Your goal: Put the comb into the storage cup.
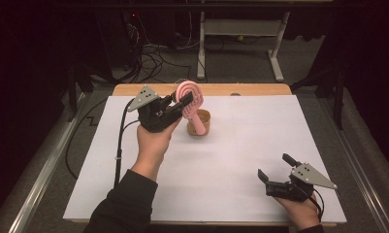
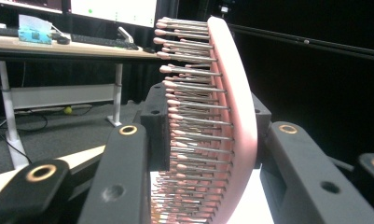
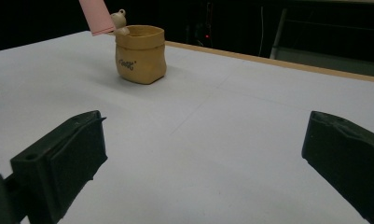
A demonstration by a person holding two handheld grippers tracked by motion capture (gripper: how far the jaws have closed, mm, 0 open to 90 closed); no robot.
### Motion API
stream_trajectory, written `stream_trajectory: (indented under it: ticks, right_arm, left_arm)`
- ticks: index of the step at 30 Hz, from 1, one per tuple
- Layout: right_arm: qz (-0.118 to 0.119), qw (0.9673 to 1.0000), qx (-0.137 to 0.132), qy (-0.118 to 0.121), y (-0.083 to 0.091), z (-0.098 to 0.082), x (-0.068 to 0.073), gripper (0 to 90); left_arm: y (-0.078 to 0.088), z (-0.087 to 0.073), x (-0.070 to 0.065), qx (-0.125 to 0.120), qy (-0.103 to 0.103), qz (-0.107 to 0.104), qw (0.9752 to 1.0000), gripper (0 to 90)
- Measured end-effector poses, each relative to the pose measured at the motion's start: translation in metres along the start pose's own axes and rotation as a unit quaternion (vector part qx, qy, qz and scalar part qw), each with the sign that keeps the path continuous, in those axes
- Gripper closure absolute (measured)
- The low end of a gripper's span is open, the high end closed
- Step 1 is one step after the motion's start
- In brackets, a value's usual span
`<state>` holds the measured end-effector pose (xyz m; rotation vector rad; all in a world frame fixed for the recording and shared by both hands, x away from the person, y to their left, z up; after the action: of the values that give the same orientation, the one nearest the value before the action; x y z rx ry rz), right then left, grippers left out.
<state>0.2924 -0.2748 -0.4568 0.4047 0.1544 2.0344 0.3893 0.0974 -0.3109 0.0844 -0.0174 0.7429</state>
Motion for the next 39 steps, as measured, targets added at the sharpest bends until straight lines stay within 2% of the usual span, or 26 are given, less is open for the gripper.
stream_trajectory:
  ticks: [10, 25, 39]
  right_arm:
    - [0.001, 1.0, -0.004, -0.004, 0.002, 0.001, 0.0, 0.1]
    - [0.004, 1.0, -0.006, -0.005, 0.002, 0.001, 0.001, 0.1]
    - [0.004, 1.0, -0.007, 0.001, 0.003, 0.003, 0.003, 0.1]
  left_arm:
    - [-0.006, 0.015, 0.002, -0.008, -0.014, 0.008, 0.9998, 63.0]
    - [-0.025, 0.009, 0.017, 0.0, -0.009, 0.023, 0.9997, 63.1]
    - [-0.04, 0.01, 0.019, -0.003, -0.006, 0.03, 0.9995, 63.0]
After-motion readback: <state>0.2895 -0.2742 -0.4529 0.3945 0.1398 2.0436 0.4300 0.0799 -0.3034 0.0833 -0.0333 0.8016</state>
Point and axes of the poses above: each handheld gripper's, and its own axes: y roughly backward along the jaws, z roughly out of its top, x roughly to its left, the point moved 2 cm from there along -y, roughly forward along the jaws, and after that the axes turned 15 degrees about -y, right-handed, at the moved point
